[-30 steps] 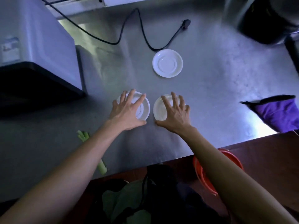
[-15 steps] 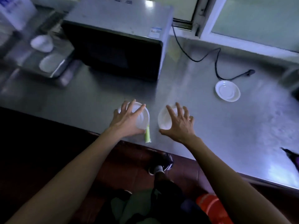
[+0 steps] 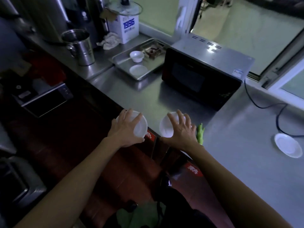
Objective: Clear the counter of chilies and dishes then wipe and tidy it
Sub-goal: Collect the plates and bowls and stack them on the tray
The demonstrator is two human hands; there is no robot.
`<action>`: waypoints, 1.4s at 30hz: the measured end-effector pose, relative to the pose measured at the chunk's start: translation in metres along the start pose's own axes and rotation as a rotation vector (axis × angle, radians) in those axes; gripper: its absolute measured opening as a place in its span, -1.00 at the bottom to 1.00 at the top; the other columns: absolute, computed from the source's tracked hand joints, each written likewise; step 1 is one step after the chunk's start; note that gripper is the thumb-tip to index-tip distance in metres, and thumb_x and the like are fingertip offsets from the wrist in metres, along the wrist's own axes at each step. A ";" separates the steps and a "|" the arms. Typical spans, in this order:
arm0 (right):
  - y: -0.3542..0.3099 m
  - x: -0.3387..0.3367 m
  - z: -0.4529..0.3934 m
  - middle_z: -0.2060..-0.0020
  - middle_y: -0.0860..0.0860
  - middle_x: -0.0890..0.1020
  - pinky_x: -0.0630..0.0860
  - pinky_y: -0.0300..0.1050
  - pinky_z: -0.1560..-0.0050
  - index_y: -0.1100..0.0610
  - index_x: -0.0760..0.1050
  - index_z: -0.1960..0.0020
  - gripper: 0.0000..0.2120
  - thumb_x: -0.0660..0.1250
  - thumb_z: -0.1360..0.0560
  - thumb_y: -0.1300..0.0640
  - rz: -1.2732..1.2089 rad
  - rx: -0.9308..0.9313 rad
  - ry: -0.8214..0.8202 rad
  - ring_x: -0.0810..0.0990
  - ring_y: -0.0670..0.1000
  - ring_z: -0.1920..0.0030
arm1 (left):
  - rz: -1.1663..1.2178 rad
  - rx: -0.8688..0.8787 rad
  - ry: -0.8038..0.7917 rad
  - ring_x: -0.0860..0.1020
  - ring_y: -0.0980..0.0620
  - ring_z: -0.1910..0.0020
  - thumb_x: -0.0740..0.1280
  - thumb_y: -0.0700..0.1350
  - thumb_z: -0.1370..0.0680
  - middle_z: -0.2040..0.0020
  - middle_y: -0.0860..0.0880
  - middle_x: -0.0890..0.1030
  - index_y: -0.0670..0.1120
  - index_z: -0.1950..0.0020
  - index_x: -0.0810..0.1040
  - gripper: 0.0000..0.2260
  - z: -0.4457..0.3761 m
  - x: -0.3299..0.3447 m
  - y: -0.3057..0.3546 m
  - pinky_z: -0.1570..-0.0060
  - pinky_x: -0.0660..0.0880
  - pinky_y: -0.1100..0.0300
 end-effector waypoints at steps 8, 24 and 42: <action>-0.075 0.009 -0.047 -0.58 0.04 -0.01 0.28 0.34 -0.31 -0.14 0.00 -0.57 0.05 0.41 -0.25 -0.42 0.043 -0.146 -0.022 0.03 0.24 -0.53 | 0.053 -0.159 0.024 -0.14 -0.16 -0.57 0.28 0.50 -0.25 -0.60 -0.02 -0.16 0.29 -0.55 -0.18 0.02 0.026 0.000 -0.080 -0.39 0.18 -0.33; -0.144 0.044 -0.214 -0.58 0.05 -0.03 0.25 0.36 -0.34 -0.13 -0.01 -0.58 0.06 0.42 -0.26 -0.44 -0.012 -0.255 -0.129 0.00 0.27 -0.54 | 0.059 -0.321 -0.083 -0.20 -0.14 -0.58 0.33 0.46 -0.31 -0.60 -0.01 -0.21 0.28 -0.56 -0.21 0.01 -0.064 -0.021 -0.191 -0.43 0.12 -0.31; -0.080 0.020 -0.330 -0.59 0.02 0.00 0.26 0.39 -0.32 -0.16 0.02 -0.57 0.06 0.41 -0.23 -0.46 -0.143 -0.075 -0.083 0.00 0.25 -0.54 | -0.020 -0.174 -0.149 -0.17 -0.16 -0.58 0.37 0.42 -0.29 -0.60 0.01 -0.20 0.28 -0.56 -0.18 0.02 -0.246 -0.056 -0.181 -0.43 0.10 -0.30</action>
Point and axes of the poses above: each hand's wrist, its own z-axis away from the middle knuckle, its own x-axis out of the palm, y = z × x, the point moved 2 cm from there along -z, towards the middle knuckle
